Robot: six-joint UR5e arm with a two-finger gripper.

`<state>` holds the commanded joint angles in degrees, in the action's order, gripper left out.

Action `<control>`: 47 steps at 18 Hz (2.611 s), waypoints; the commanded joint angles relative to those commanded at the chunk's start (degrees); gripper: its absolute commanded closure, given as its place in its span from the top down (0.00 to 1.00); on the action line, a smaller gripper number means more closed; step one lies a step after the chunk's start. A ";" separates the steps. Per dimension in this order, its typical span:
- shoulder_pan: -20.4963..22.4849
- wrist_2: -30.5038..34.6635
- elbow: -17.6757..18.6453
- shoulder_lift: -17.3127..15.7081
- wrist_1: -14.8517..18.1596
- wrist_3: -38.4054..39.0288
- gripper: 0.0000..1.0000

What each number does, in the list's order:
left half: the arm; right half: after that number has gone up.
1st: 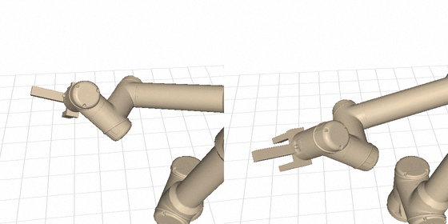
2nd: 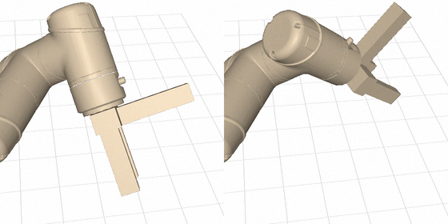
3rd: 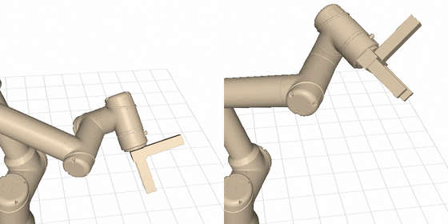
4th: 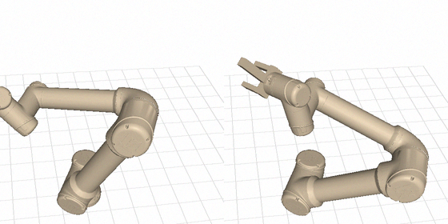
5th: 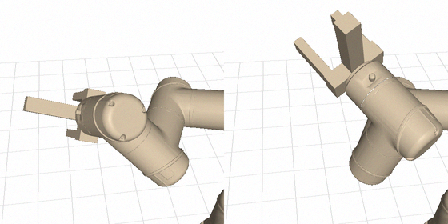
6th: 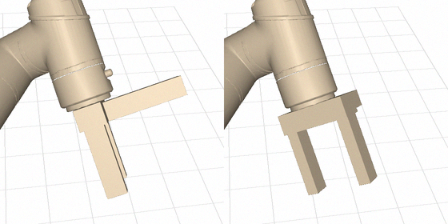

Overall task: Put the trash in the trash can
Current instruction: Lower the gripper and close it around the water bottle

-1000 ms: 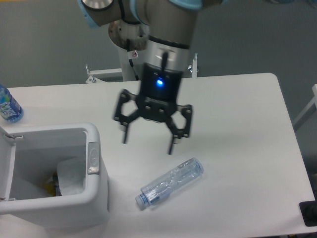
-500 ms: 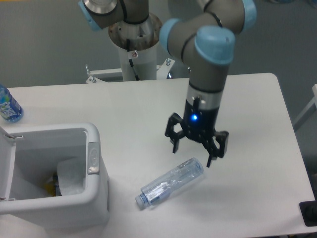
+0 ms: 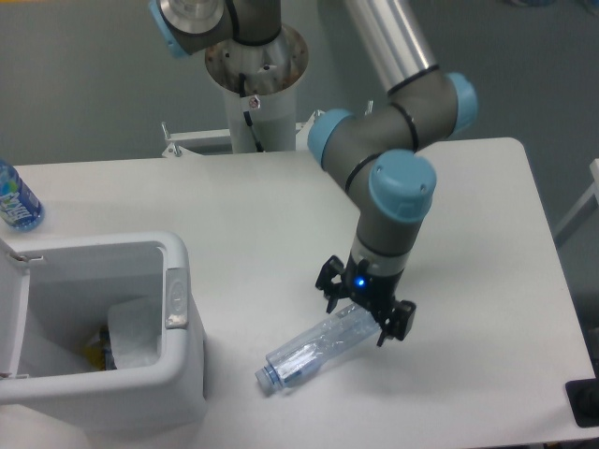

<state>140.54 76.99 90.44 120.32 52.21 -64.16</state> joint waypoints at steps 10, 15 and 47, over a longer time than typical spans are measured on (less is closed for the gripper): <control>-3.87 0.09 -0.61 2.73 -0.79 4.75 1.00; -5.19 0.26 -0.53 4.66 -4.13 5.28 1.00; -6.69 3.96 -1.23 5.46 -5.80 6.51 0.65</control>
<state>133.86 80.95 89.21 125.78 46.41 -57.66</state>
